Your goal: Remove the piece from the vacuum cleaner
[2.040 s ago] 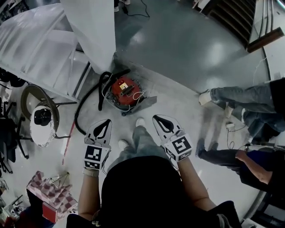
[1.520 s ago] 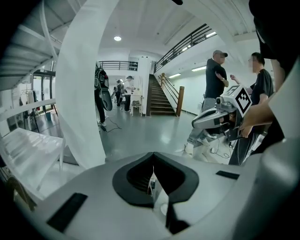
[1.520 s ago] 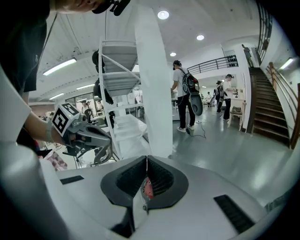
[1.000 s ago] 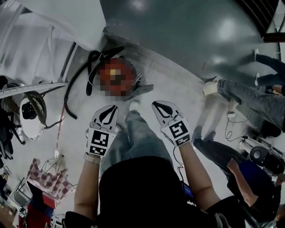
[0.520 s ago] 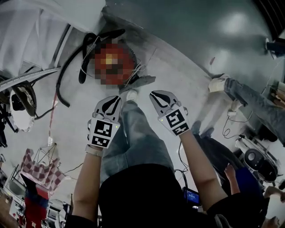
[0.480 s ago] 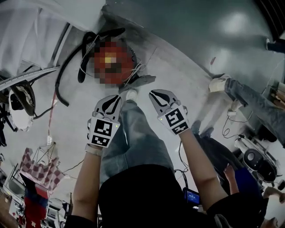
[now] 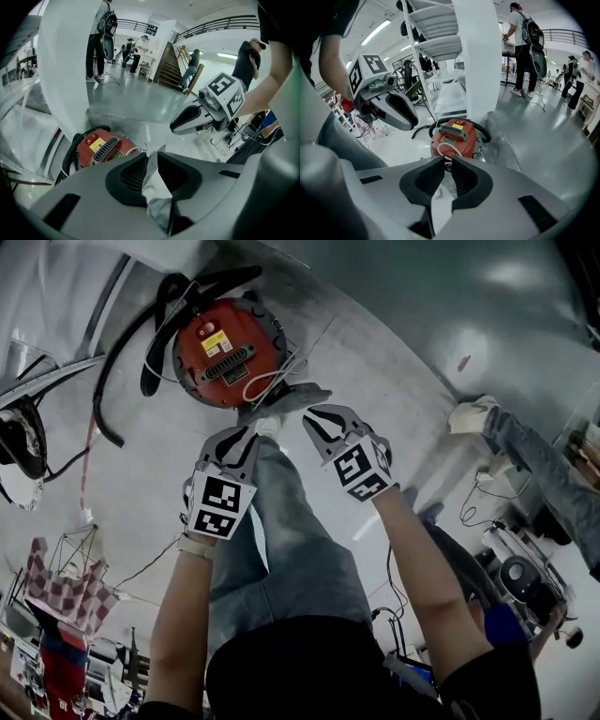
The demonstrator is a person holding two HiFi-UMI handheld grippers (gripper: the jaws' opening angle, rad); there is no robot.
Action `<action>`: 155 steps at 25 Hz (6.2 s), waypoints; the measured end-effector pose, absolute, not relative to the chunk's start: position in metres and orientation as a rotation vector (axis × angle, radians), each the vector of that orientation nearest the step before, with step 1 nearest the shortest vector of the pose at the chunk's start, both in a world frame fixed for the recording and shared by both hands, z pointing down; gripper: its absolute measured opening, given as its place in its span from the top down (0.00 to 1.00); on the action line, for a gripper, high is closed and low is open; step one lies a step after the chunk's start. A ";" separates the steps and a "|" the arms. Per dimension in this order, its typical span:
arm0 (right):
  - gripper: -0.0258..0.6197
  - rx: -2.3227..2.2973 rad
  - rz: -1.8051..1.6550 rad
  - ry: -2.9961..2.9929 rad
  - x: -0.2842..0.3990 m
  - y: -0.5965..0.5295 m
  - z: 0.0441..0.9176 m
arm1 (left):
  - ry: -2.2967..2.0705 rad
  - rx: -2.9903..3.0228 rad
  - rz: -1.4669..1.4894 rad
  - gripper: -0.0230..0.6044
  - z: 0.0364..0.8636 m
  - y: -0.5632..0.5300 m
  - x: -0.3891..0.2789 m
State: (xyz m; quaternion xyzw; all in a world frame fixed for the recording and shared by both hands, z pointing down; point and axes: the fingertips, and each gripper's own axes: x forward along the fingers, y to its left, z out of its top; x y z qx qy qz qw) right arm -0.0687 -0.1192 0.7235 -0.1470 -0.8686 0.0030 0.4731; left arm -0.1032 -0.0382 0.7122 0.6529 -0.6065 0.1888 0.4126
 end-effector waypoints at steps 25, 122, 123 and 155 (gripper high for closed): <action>0.82 -0.580 -0.151 -1.947 -0.062 -0.126 0.902 | -1.415 1.533 0.589 0.82 0.920 -0.058 -0.064; 0.87 -0.663 -0.337 -1.820 -0.013 -0.108 0.934 | -1.254 1.581 0.569 0.89 0.947 -0.058 -0.005; 0.87 -0.663 -0.337 -1.819 -0.013 -0.108 0.934 | -1.251 1.580 0.565 0.89 0.947 -0.058 -0.004; 0.89 -0.430 -0.134 -1.825 0.103 -0.040 0.921 | -0.954 1.894 0.789 0.90 0.931 -0.001 0.081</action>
